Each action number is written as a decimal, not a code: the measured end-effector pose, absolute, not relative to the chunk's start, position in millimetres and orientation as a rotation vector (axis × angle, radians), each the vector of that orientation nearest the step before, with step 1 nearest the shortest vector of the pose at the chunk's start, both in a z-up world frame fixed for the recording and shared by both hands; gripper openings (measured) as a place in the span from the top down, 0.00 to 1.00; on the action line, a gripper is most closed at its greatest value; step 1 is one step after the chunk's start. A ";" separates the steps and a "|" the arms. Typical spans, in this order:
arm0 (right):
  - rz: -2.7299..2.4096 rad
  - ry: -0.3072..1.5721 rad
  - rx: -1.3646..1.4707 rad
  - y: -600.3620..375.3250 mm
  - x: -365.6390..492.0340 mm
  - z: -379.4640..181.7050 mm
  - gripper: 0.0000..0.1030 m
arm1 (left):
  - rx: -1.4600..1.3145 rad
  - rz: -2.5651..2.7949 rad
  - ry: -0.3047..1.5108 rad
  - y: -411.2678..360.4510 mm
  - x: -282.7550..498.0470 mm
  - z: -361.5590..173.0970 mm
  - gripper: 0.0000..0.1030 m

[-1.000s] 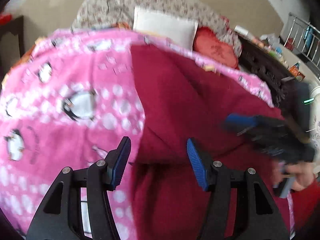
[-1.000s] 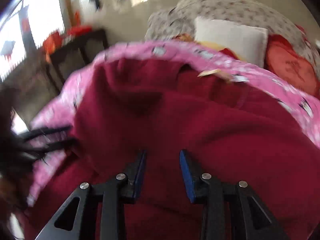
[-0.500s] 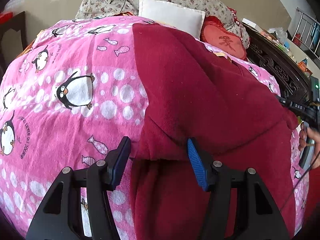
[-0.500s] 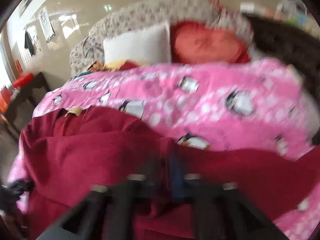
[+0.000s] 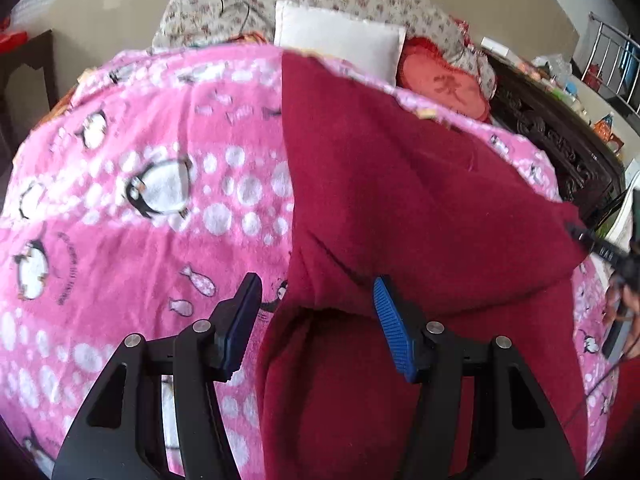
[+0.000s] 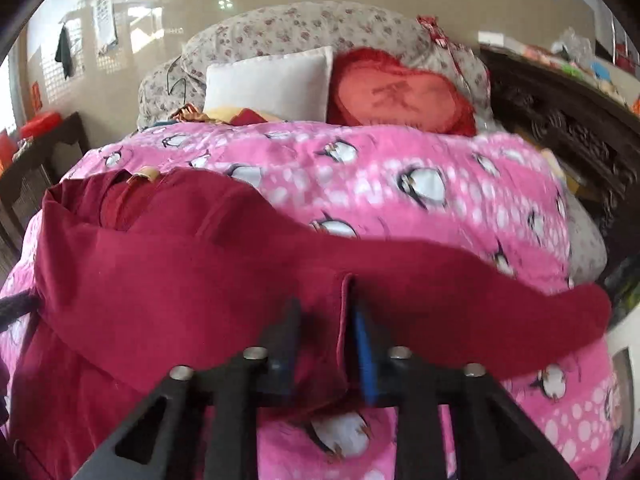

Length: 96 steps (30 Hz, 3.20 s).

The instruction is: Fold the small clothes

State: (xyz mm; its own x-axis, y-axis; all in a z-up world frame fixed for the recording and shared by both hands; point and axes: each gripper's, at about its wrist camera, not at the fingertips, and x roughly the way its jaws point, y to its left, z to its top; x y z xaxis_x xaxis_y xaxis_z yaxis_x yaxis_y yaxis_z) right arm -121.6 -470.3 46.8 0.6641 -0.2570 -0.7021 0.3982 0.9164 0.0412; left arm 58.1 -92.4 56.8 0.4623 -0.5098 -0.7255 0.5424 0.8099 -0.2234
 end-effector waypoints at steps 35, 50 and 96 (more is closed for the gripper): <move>-0.519 0.828 0.493 -612.8 -210.2 12.6 0.62 | 0.020 -0.715 0.888 -141.8 45.1 60.9 0.43; -0.564 0.605 0.540 -656.0 -148.0 35.3 0.62 | 0.017 -0.754 0.859 -146.5 35.7 79.6 0.43; 0.284 0.361 0.280 -381.7 -76.1 214.3 0.95 | -0.108 -0.737 0.777 -56.7 35.0 117.4 0.42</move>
State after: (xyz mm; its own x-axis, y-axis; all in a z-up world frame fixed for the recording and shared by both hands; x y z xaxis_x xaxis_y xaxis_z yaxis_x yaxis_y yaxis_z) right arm -76.1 -381.7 214.3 0.8970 0.3197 -0.3053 -0.2208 0.9224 0.3170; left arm 35.0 -56.7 117.4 0.4795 -0.6408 -0.5995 0.5645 0.7483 -0.3484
